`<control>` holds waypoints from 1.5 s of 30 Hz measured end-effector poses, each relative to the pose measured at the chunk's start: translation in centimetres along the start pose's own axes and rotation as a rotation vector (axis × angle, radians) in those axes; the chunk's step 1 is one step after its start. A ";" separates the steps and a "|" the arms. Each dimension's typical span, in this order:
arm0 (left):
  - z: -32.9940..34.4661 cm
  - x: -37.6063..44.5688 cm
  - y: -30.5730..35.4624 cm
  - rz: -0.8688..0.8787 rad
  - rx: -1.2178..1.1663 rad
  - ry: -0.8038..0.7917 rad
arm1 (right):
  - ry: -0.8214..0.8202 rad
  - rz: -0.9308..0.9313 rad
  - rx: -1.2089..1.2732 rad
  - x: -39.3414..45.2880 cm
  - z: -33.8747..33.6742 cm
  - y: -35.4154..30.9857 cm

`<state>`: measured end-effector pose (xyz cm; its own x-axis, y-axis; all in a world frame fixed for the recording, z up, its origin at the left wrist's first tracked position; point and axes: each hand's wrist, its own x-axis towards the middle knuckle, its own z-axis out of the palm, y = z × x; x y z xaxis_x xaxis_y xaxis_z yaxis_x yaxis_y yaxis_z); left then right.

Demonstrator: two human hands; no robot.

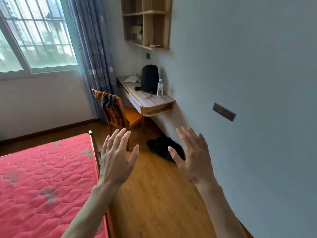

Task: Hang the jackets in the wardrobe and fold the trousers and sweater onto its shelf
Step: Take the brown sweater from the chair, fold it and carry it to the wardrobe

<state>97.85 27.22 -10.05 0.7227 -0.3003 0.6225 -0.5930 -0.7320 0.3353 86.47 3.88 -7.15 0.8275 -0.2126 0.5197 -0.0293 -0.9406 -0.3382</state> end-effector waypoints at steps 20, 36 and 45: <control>9.7 18.6 -14.9 -0.197 0.077 0.070 | -0.066 -0.149 0.108 27.4 18.6 0.9; 22.6 36.7 -29.2 -0.308 0.193 0.059 | -0.137 -0.221 0.216 49.3 35.8 3.1; 27.5 43.3 -35.1 -0.419 0.239 0.055 | -0.200 -0.311 0.235 59.7 44.7 3.6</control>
<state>159.74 23.09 -14.33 0.8585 0.0785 0.5067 -0.1518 -0.9050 0.3975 160.80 -0.34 -12.44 0.8697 0.1484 0.4707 0.3475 -0.8613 -0.3706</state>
